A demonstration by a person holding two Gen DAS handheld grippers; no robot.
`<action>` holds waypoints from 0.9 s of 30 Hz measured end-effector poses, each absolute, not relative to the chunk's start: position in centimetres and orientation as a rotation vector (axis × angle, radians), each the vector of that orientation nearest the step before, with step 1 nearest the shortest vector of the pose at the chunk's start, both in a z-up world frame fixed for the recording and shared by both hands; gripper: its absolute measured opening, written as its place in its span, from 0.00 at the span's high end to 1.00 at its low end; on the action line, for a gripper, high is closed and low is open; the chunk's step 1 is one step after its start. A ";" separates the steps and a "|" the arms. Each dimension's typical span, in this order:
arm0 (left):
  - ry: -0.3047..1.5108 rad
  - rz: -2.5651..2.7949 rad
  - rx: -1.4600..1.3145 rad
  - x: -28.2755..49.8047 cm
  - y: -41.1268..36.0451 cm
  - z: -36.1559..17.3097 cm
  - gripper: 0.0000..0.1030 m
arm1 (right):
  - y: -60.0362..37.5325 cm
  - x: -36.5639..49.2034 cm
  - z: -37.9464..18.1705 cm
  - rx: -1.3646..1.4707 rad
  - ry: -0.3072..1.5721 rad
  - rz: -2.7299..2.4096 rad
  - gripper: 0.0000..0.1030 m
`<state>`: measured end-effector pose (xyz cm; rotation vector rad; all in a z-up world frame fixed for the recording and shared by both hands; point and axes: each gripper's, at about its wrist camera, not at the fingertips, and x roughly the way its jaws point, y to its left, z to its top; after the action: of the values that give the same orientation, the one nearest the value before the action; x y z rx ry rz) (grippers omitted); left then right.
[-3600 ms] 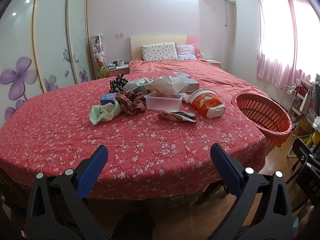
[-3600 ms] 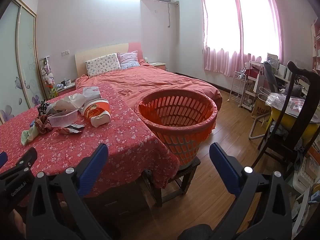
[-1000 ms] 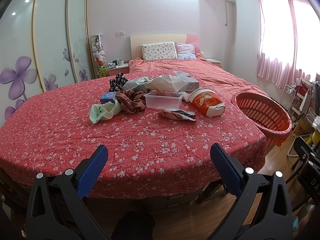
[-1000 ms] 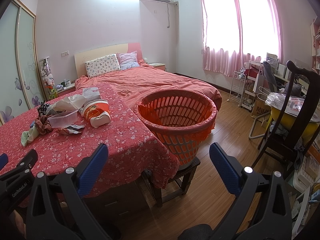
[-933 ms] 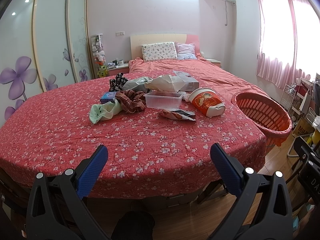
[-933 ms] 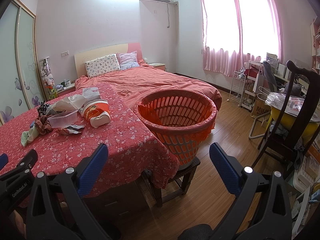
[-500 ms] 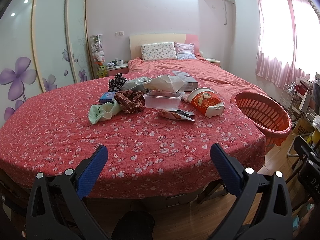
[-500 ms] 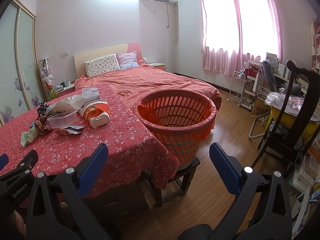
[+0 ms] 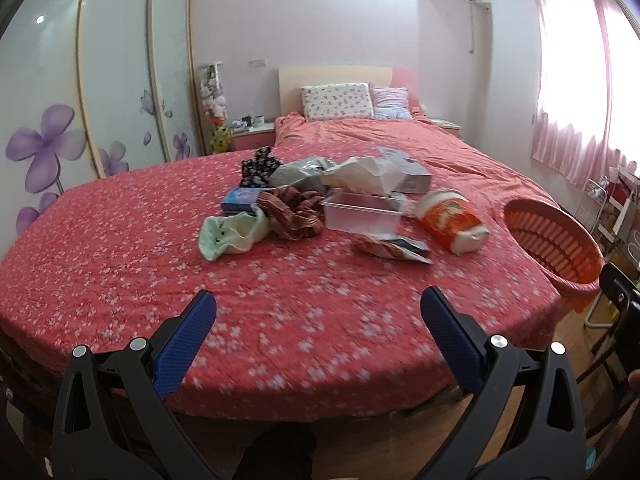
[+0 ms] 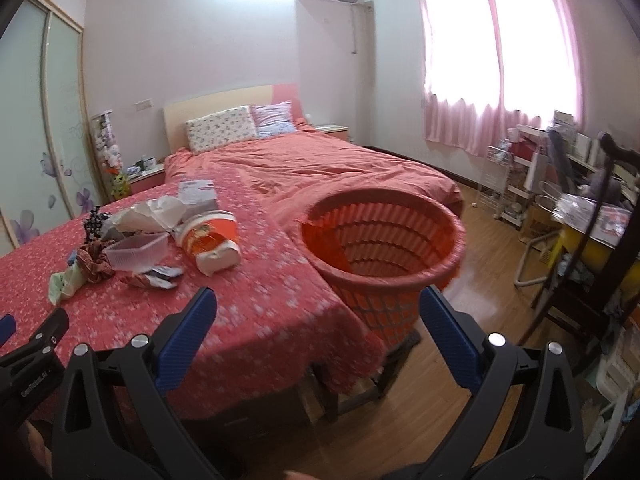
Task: Collect trash
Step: 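Grasp the red-and-white paper cup with the right tool while the left tool grasps the mint-green cloth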
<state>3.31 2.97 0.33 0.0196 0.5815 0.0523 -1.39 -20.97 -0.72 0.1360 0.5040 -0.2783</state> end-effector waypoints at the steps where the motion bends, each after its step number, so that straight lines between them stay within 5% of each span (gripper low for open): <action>1: 0.585 0.063 0.011 4.0 3.8 0.4 0.02 | -20.7 -0.2 -0.7 0.135 0.511 -0.263 0.04; 23: 0.684 0.123 -0.026 13.5 12.5 -0.2 0.02 | -15.5 19.0 -4.4 0.079 0.741 -0.038 0.05; 27: 0.697 0.107 -0.021 14.2 12.8 -0.7 0.02 | -15.0 20.4 -5.0 0.041 0.783 -0.031 0.12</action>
<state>14.21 12.81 -0.69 -0.0214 0.6968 0.1073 20.44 -14.97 -5.02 0.0408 0.7832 -0.0312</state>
